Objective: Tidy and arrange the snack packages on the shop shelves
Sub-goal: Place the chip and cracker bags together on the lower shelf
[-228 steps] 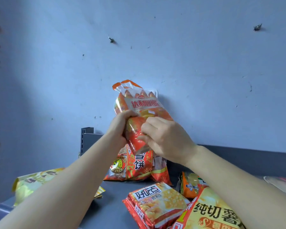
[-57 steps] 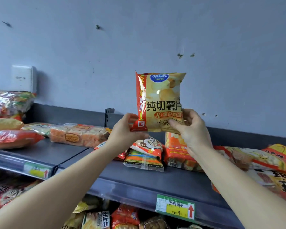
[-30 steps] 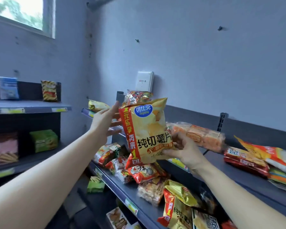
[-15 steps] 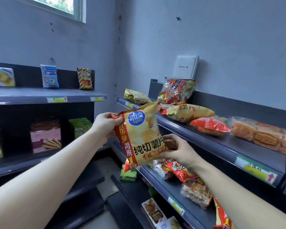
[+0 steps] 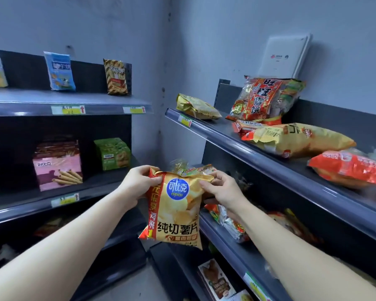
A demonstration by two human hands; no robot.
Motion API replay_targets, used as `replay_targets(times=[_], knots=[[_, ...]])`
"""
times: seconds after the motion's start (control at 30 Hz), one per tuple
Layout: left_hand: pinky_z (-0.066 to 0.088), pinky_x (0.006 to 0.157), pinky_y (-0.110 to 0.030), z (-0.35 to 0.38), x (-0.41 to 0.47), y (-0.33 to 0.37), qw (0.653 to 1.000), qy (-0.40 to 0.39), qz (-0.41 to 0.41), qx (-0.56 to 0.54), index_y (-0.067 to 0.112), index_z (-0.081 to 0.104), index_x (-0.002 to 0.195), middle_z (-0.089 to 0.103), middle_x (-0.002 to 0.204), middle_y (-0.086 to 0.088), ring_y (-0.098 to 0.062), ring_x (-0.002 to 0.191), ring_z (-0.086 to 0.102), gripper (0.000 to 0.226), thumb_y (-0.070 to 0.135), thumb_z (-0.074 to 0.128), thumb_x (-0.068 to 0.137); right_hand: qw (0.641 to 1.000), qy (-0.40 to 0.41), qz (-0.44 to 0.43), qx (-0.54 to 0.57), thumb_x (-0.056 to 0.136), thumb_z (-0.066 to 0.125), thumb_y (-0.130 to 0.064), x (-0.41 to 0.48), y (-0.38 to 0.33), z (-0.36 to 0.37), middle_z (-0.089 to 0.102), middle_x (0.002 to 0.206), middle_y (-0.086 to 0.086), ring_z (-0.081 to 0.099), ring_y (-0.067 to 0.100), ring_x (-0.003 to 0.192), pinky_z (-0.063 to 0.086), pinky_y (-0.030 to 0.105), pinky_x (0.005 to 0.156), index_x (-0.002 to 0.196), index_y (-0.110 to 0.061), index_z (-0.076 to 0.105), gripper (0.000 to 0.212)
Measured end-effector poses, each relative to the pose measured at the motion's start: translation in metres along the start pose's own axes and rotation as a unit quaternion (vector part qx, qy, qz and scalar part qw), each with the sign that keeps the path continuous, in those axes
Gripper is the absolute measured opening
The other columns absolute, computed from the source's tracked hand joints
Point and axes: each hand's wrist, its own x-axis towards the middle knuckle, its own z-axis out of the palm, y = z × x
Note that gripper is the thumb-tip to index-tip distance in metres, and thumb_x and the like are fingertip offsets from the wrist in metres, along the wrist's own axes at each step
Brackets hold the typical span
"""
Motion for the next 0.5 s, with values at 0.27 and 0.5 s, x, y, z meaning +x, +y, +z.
replay_targets(times=[0.27,0.5], knots=[[0.05,0.081,-0.033,0.038,0.114,-0.038,0.999,0.033,-0.02,0.016,0.014,0.054,0.13,0.063,0.12,-0.006,-0.019,0.102,0.058,0.048,0.03,0.069,0.088,0.989,0.116,0.067,0.067,0.084,0.072,-0.011,0.113,0.048,-0.012,0.071,0.093,0.01,0.069,0.023,0.082,0.06,0.041,0.071,0.086,-0.013,0.063,0.009],[0.042,0.066,-0.025,0.072,0.195,-0.068,0.997,0.016,-0.052,0.05,0.009,0.067,0.114,0.066,0.101,-0.005,-0.013,0.082,0.054,0.033,0.028,0.069,0.088,0.925,0.244,0.091,0.277,0.094,0.056,-0.003,0.176,0.043,-0.028,0.061,0.092,0.0,0.061,0.017,0.082,0.05,0.033,0.091,0.087,-0.011,0.056,0.011]])
